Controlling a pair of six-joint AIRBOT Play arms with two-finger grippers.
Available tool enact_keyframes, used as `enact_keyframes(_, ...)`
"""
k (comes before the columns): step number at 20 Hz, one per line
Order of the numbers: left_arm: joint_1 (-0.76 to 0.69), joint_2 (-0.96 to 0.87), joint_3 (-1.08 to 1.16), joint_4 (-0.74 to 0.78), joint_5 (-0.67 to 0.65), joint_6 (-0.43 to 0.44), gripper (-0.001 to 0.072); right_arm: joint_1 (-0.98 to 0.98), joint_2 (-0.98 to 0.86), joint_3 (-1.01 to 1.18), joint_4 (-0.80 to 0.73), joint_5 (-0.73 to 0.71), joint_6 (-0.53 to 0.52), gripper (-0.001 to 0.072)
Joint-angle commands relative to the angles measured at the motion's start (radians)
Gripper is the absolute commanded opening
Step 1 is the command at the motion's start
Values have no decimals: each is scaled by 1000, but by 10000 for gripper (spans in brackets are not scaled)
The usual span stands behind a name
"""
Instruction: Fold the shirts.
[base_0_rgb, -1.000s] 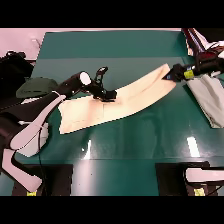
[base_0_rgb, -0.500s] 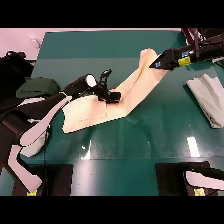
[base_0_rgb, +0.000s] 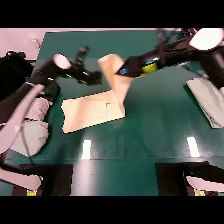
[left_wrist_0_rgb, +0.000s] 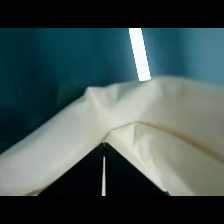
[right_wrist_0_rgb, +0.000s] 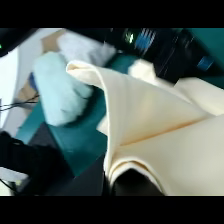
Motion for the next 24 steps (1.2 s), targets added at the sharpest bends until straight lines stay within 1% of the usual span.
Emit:
enact_keyframes(1, 182, 187, 2, 119, -44, 18, 22, 245, -91, 1, 59, -262, -2, 19)
enact_keyframes(2, 229, 237, 2, 140, -45, 18, 22, 311, -138, 1, 60, -348, -3, 37)
enact_keyframes(3, 268, 277, 2, 149, -45, 18, 22, 368, -190, 1, 60, -431, -6, 192)
enact_keyframes(4, 303, 311, 2, 150, -47, 18, 22, 408, -235, 1, 60, -497, -6, 269)
enact_keyframes(5, 328, 338, 2, 150, -50, 18, 22, 434, -279, 4, 68, -529, -6, 329)
enact_keyframes(6, 344, 355, 2, 150, -50, 19, 22, 436, -315, 18, 74, -507, -6, 356)
enact_keyframes(7, 352, 365, 2, 150, -52, 22, 22, 420, -338, 37, 74, -458, -6, 355)
enact_keyframes(9, 352, 369, 2, 149, -79, 45, 22, 354, -322, 38, 54, -361, -26, 354)
enact_keyframes(11, 349, 369, 1, 145, -120, 48, 22, 257, -246, -37, -40, -312, -24, 354)
enact_keyframes(13, 349, 369, 1, 140, -131, 64, 22, 139, -161, -168, -146, -278, -23, 355)
enact_keyframes(14, 349, 369, 1, 127, -132, 64, 22, 77, -134, -229, -196, -241, -19, 417)
enact_keyframes(15, 349, 368, 1, 117, -131, 66, 22, 5, -126, -284, -220, -191, 0, 594)
enact_keyframes(16, 349, 364, 1, 99, -130, 71, 22, -57, -140, -319, -211, -141, 11, 635)
enact_keyframes(17, 349, 359, 1, 78, -130, 71, 22, -116, -169, -345, -182, -103, 12, 633)
enact_keyframes(19, 349, 351, -1, 48, -132, 72, 22, -171, -250, -351, -117, -86, 10, 623)
enact_keyframes(22, 349, 343, -1, 37, -153, 89, 22, -141, -380, -262, -91, -77, 10, 622)
enact_keyframes(24, 349, 343, -1, 35, -154, 89, 22, -98, -465, -182, -24, -77, 11, 622)
